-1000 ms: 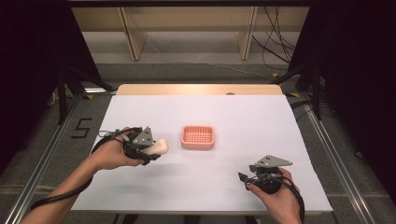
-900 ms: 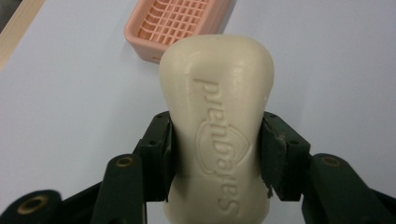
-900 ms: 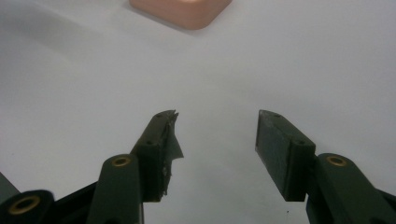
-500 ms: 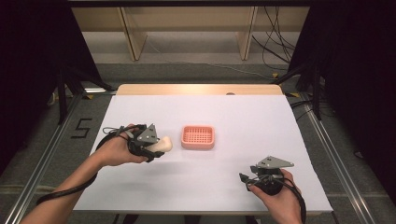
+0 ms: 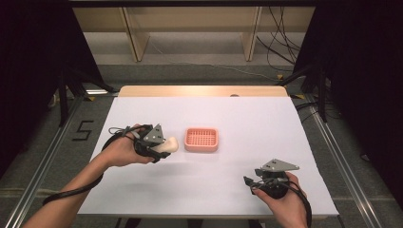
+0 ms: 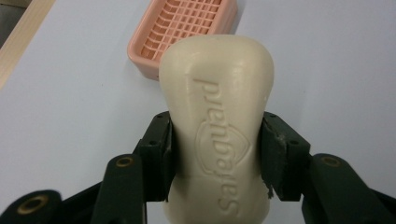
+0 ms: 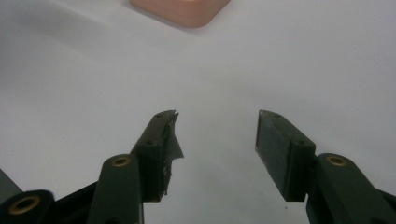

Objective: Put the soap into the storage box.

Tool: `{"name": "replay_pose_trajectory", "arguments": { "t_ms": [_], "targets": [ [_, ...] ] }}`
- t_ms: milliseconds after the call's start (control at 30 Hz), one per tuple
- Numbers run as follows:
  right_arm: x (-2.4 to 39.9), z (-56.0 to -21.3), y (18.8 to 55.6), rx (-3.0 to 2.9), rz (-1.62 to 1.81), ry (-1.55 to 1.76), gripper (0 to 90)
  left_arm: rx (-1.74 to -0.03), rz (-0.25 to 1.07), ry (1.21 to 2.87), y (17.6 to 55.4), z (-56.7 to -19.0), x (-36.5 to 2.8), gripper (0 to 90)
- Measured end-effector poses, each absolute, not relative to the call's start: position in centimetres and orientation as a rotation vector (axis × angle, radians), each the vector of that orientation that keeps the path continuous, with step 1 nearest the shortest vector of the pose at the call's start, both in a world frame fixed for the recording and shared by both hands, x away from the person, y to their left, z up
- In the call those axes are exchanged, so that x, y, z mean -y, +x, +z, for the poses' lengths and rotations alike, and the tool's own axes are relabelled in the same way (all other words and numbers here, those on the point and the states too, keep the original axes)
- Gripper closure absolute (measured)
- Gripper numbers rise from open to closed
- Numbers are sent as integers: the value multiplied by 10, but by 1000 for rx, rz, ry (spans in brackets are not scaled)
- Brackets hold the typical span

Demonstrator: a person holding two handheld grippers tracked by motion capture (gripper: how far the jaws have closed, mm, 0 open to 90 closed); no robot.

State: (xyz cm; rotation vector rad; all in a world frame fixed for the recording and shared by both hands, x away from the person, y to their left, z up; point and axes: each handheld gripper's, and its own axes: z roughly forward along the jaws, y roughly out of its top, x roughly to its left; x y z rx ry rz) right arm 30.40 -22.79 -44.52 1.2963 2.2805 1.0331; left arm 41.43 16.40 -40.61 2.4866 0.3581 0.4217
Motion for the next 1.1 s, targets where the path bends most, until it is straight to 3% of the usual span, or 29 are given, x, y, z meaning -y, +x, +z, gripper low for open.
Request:
{"name": "replay_pose_trajectory", "arguments": {
  "t_ms": [1100],
  "targets": [
    [226, -448, 304, -2276, 1024, 1288, 482, -317, 428, 2456, 427, -403, -139, 498]
  ]
}}
